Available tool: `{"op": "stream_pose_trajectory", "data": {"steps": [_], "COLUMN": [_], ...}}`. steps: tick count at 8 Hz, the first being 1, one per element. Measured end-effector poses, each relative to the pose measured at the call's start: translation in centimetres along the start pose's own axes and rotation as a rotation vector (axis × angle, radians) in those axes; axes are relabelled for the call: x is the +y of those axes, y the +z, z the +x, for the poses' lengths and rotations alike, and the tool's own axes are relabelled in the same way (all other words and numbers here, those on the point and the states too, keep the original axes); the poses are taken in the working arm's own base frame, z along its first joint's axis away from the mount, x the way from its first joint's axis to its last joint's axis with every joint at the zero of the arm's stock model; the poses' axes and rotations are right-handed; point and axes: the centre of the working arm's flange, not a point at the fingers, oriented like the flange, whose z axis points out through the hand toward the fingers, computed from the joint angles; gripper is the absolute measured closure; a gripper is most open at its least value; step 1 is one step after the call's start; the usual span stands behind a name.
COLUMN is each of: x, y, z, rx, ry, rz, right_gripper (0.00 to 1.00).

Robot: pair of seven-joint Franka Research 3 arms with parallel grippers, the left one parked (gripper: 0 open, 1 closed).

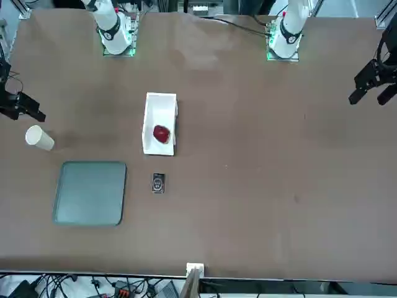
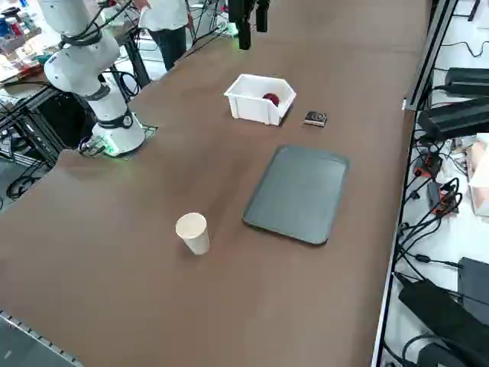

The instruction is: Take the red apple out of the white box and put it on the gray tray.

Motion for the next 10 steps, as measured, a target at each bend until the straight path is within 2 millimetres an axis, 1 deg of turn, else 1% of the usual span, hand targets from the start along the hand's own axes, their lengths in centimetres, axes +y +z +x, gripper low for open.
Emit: {"op": "stream_pose_trajectory", "data": {"steps": [8, 9, 10], "x": [0.1, 0.5, 1.1], "y": [0.1, 0.5, 1.4], "z": [-0.2, -0.1, 0.0], "rx": [-0.017, -0.032, -0.054], "ry": [-0.031, -0.025, -0.015], "rz": [-0.003, -0.004, -0.004], "right_gripper": [0.00, 0.00, 0.00]}}
